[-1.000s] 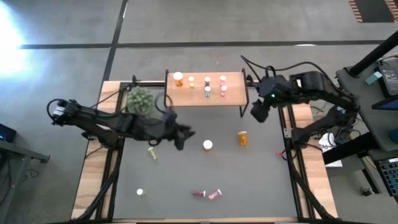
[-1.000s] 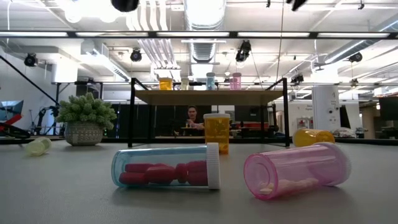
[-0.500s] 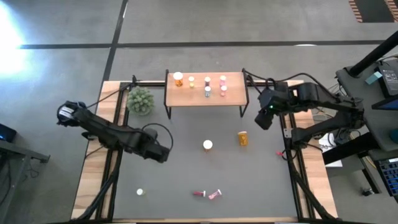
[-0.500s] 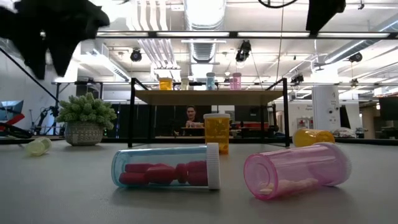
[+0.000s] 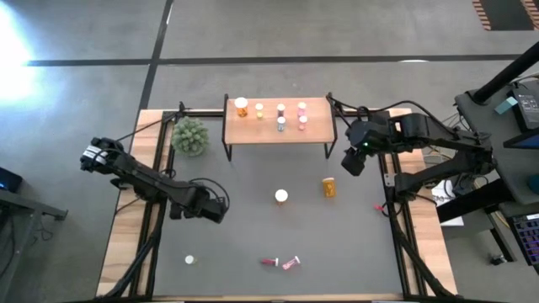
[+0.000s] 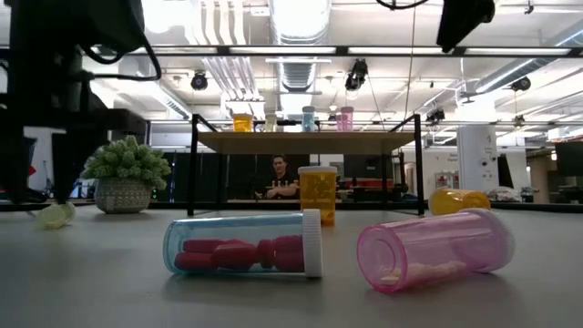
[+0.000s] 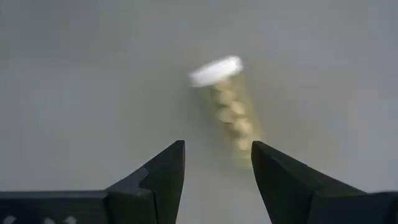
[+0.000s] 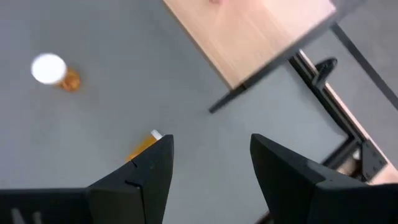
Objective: Pick and place medicine bottles onto shelf by color
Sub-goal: Put the top yellow pill bottle on the shelf aligned with the other yellow pill bottle
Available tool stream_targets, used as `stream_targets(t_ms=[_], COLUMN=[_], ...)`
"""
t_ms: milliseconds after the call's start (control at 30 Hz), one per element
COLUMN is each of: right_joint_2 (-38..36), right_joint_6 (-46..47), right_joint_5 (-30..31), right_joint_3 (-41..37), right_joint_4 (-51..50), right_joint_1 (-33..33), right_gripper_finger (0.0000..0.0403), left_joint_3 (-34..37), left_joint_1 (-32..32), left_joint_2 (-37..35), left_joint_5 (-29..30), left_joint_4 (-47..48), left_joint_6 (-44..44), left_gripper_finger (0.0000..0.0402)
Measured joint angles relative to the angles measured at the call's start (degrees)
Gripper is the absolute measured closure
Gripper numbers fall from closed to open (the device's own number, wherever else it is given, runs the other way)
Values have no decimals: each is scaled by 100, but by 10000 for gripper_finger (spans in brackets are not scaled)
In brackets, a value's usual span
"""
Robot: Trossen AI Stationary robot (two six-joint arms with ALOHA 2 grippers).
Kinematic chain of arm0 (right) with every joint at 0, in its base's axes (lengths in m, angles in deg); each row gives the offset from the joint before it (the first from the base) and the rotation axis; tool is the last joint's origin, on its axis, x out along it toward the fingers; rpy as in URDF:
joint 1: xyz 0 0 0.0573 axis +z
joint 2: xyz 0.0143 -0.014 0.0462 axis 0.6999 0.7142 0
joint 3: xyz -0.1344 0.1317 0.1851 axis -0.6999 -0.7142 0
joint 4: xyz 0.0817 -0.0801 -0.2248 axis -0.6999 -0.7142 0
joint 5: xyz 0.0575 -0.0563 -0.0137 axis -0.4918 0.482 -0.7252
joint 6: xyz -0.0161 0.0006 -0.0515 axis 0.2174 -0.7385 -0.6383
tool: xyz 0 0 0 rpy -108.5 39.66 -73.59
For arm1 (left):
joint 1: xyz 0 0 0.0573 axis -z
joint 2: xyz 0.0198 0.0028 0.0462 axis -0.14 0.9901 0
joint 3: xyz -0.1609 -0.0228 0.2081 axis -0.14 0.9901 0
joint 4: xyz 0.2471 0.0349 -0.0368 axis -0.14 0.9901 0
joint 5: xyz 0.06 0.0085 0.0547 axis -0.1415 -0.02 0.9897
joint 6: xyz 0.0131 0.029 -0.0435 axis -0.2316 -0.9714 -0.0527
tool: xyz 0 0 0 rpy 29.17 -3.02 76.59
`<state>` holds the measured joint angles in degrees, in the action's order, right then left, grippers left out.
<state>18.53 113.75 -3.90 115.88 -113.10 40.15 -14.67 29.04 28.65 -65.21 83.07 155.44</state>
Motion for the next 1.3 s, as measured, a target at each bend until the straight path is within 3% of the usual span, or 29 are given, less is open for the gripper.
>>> stream_targets(t_ms=[267,433,1133,1300], right_joint_2=[58,100,155,155], right_joint_6=[-146,-155,-157,-153], right_joint_5=[-2,-3,-5,-4], right_joint_3=[0,0,2,2], right_joint_4=[170,279,561,560], right_joint_1=[0,0,0,0], right_gripper_finger=[200,200,200,200], left_joint_3=[181,279,702,743], left_joint_1=[-3,-76,-341,-341], left_joint_2=[-55,-89,-89,-89], left_joint_5=[78,514,813,785], left_joint_4=[-301,-265,-292,-537], left_joint_6=[135,362,303,79], left_gripper_finger=[233,233,233,253])
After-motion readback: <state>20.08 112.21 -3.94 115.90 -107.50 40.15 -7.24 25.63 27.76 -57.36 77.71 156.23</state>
